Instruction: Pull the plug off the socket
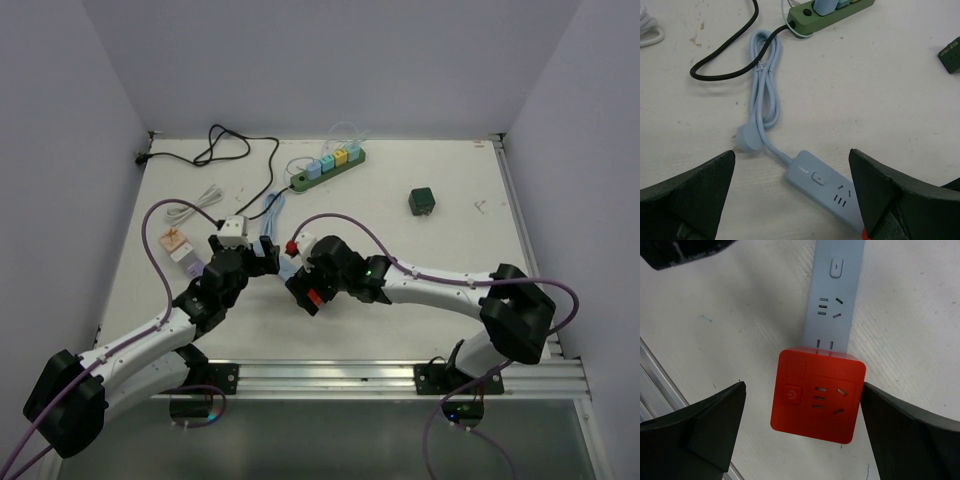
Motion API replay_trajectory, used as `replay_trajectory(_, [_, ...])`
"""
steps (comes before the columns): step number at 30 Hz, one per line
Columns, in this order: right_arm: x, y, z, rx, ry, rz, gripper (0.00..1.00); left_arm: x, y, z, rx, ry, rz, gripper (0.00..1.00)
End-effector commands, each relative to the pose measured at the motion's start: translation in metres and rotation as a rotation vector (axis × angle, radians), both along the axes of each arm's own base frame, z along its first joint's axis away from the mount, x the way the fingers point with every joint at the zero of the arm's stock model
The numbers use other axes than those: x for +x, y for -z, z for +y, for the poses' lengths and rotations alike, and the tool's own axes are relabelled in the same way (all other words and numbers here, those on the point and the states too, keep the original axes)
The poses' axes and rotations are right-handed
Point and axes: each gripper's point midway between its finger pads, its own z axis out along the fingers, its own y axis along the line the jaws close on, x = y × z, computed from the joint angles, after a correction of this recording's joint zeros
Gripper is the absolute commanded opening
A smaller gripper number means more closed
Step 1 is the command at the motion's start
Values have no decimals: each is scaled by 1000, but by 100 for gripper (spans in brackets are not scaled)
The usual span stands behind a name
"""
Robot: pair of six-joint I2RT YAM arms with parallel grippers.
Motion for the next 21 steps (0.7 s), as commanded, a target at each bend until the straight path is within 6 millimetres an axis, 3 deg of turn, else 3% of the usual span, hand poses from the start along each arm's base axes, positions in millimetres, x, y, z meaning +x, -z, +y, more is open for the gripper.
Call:
replay_trajectory(1, [6, -8, 12, -30, 9, -53, 98, 7, -14, 4, -23, -34, -60, 100])
replay_trajectory(4, [4, 1, 17, -72, 15, -45, 86, 6, -15, 6, -25, -44, -61, 100])
replay_trajectory(8, [12, 0, 12, -128, 62, -81, 36, 5, -13, 9, -30, -55, -60, 100])
replay_trajectory(9, [13, -3, 10, -133, 68, -86, 31, 5, -12, 8, -31, -55, -56, 100])
replay_trajectory(14, [21, -38, 9, -44, 125, -154, 24, 3, -6, 0, -72, -38, -4, 100])
replay_trajectory(21, [13, -106, 31, 282, 131, -180, 16, -9, -10, -35, -242, 92, 67, 99])
